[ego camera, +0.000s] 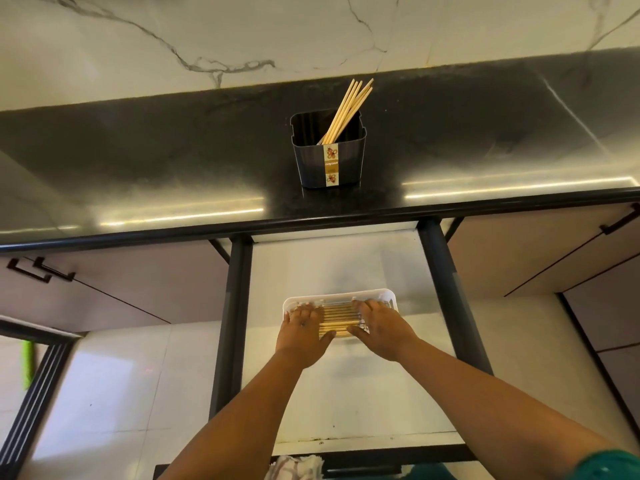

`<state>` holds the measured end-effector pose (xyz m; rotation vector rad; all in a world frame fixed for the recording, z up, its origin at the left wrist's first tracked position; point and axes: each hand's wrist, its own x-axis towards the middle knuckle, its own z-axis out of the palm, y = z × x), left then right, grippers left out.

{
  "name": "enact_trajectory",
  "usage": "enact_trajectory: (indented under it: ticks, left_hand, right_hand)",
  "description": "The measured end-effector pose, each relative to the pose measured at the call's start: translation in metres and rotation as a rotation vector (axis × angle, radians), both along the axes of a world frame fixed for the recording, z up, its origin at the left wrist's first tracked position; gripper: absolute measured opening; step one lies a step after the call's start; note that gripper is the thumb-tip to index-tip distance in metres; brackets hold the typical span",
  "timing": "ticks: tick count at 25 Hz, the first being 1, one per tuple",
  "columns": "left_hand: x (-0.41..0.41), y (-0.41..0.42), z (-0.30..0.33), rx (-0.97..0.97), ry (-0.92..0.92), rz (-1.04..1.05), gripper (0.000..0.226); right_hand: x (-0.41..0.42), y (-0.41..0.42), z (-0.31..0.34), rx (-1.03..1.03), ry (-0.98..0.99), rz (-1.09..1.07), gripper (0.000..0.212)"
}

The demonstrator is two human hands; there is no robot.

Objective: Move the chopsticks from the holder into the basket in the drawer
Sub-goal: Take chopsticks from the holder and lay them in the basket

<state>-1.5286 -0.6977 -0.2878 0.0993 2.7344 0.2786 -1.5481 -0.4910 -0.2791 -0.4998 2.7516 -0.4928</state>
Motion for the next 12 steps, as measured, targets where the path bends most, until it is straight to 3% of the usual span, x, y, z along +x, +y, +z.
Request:
enact_trajectory:
  ticks: [4,6,12]
  left_hand:
    - [-0.023,0.014,0.049,0.139,0.231,0.044,0.044]
    - [-0.040,0.025,0.081,0.213,0.317,0.105,0.042]
    - [-0.107,0.030,0.187,0.435,0.512,0.196,0.011]
  right_hand:
    - [-0.024,-0.013,0.046,-0.081,0.172,-0.019,0.045]
    - [-0.042,-0.021,0.076,-0.188,0.232,-0.042,0.038]
    - [-0.108,-0.048,0.172,-0.480,0.309,-0.188,0.018]
